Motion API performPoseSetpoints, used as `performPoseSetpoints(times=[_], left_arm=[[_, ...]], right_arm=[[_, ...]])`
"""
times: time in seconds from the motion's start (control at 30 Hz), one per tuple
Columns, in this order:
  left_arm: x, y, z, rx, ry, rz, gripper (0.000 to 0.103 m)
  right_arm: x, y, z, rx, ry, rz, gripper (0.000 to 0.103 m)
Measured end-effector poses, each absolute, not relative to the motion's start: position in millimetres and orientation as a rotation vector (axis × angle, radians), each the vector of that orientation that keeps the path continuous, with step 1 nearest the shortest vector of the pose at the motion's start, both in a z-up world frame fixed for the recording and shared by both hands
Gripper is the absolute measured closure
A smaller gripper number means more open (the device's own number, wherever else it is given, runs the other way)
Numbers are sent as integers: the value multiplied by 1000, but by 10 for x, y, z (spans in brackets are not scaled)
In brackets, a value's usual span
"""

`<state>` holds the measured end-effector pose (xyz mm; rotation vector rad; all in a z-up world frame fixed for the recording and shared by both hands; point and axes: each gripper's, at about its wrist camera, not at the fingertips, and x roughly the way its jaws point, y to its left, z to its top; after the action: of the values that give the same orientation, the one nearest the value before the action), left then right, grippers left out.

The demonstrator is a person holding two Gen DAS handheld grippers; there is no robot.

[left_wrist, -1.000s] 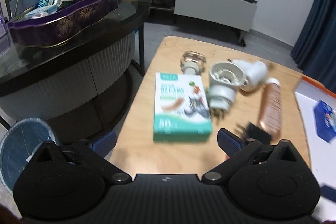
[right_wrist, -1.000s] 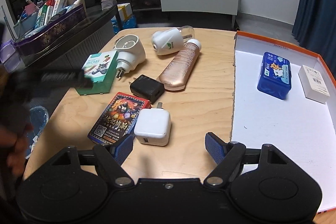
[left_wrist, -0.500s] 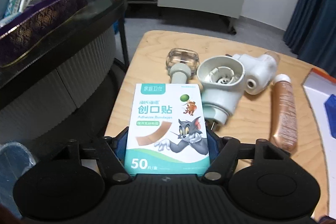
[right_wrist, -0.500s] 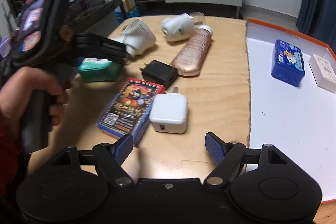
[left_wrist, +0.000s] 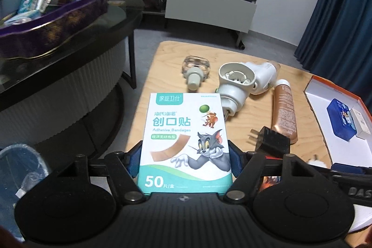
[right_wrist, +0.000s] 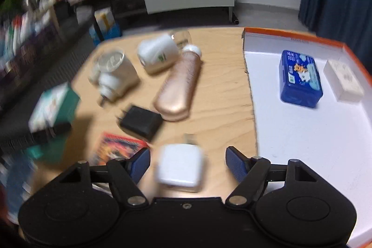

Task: Organize rigid objects
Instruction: 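Grasp the teal bandage box with the left tool while the right tool grasps the red card box, then carry the bandage box and card box over the white box with both tools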

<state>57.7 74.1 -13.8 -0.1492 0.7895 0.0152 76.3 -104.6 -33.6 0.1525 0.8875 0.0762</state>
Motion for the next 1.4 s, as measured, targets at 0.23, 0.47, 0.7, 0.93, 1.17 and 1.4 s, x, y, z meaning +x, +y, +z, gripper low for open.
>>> performPoseSetpoints(times=[0.23,0.47,0.7,0.93,1.17,1.4], left_arm=[[535,745,-79,-81,737,36,31],[496,899,-112,-123,739,53,31],[459,819,-119,-111,720,31,31],[320,592,-8,-112,699,-17,32],[193,28,140,-93,675,-114,31],[171,-679,198,-58,678,-238,31]], right_arm=[[638,-390,-405,82,945,174,14],[852,-178,-602,-45,916,108,29],[564,-299,-368,-79,799,150,33],[336,-693,44,-94,675,103,33],[166,-1356,237,-52,629,-14,33],[-3,-2116,251,4,617,-129,33]])
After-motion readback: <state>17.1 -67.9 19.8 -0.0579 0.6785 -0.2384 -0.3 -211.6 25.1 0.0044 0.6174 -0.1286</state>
